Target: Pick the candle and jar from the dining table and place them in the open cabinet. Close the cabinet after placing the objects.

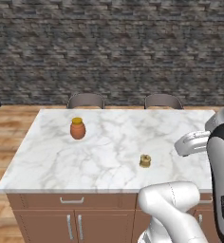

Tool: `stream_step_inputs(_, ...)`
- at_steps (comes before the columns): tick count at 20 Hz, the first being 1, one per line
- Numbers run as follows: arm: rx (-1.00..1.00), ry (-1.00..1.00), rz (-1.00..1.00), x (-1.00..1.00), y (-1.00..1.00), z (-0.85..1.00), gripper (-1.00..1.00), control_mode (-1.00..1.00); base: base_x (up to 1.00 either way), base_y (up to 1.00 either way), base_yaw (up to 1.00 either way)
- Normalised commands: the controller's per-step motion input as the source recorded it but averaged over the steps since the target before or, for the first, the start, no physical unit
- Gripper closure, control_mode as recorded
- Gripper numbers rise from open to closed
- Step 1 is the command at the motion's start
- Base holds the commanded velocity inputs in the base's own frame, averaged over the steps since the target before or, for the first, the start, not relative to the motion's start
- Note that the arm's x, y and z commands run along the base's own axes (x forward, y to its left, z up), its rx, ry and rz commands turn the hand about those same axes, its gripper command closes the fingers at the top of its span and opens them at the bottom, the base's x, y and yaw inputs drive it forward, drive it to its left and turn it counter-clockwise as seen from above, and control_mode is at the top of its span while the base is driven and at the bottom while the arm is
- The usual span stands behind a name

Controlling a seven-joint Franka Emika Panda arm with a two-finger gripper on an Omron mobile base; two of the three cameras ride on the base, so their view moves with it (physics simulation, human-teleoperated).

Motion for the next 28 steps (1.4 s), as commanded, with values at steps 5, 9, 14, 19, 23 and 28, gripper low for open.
stream_step_inputs(5, 0.00, 0.02, 0.00, 0.28, 0.00, -0.29, -1.00, -1.00, 0.00, 0.00, 0.00)
stream_step_inputs(9, 0.00, 0.00, 0.00, 0.30, 0.00, -0.38, -1.00, -1.00, 0.00, 0.00, 0.00)
stream_step_inputs(14, 0.00, 0.00, 0.00, 0.31, 0.00, -0.31, -1.00, -1.00, 0.00, 0.00, 0.00)
stream_step_inputs(19, 0.00, 0.00, 0.00, 0.28, 0.00, -0.18, -1.00, -1.00, 0.00, 0.00, 0.00)
stream_step_inputs(23, -0.01, 0.00, 0.00, 0.27, 0.00, -0.19, -1.00, -1.00, 0.00, 0.00, 0.00)
stream_step_inputs(28, 0.00, 0.01, 0.00, 0.14, -0.01, -0.23, -1.00, -1.00, 0.00, 0.00, 0.00)
